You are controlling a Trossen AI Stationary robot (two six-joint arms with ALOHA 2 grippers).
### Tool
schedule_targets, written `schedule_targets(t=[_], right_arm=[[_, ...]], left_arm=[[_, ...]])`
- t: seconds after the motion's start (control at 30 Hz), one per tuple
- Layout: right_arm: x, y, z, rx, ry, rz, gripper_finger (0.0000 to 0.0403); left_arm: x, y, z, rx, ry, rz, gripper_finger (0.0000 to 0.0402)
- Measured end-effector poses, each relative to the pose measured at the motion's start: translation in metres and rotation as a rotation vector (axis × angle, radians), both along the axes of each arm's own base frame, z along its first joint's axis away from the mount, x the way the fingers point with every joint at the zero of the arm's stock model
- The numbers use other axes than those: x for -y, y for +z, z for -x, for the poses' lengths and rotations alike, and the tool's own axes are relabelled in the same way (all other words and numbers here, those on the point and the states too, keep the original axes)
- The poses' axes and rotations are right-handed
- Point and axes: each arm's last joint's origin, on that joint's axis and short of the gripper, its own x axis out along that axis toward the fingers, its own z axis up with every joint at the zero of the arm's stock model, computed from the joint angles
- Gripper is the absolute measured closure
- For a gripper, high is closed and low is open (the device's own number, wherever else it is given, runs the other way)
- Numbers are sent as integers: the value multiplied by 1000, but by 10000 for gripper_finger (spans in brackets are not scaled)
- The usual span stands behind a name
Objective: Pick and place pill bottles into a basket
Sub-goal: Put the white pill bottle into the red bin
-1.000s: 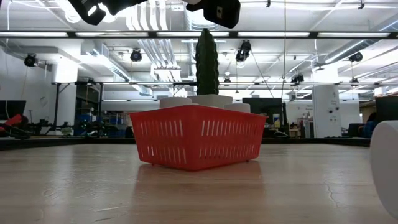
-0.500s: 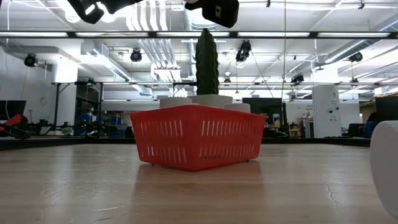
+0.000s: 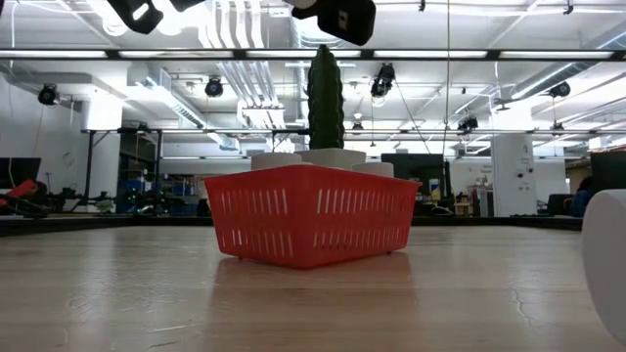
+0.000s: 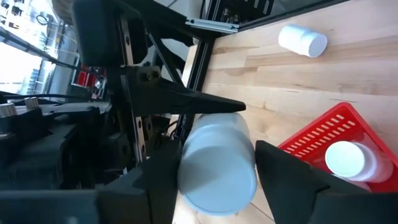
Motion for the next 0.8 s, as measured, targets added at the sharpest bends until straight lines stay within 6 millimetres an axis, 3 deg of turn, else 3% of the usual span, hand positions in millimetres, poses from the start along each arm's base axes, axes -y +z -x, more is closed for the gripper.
schedule_targets(t=[0.4, 0.8], right_arm=[[-1, -1, 1, -8, 9, 1, 248], [1, 2, -2, 30, -8, 4, 204]], left_arm=[[2, 0, -4, -15, -6, -3, 257], [2, 0, -5, -41, 26, 29, 257]])
